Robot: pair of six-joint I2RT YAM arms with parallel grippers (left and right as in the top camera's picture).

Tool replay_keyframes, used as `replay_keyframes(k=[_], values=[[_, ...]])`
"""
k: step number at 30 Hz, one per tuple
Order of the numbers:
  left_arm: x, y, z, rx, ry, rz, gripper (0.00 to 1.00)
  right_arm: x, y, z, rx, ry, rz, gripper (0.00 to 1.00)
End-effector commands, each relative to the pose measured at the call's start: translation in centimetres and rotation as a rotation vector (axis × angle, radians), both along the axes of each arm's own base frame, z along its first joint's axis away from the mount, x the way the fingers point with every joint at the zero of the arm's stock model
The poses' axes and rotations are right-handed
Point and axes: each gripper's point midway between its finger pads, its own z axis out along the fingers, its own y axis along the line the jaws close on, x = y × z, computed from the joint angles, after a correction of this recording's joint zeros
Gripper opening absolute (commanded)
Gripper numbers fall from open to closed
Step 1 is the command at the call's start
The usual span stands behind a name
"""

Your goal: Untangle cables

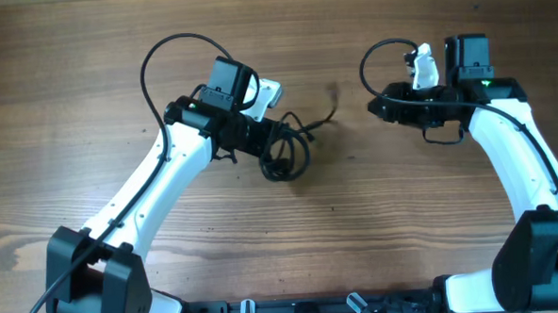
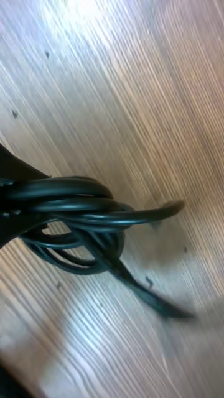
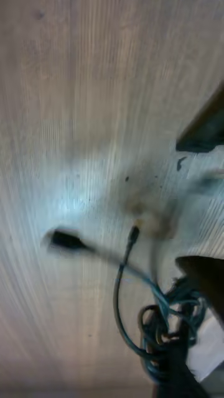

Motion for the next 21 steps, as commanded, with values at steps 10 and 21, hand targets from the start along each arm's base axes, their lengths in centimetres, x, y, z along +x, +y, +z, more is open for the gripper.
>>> replay_keyframes(k=[10, 21], values=[[1.6, -2.1, 4.5, -0.138, -0.069, -0.015, 0.04, -1.6, 3.2, 4.6, 0.181, -0.099, 0.154, 0.59], [-1.1, -5.1, -0.2, -0.177, 0.303, 0.367, 0.09, -4.7, -2.7, 6.7, -0.141, -0.066, -0.146, 0.61]])
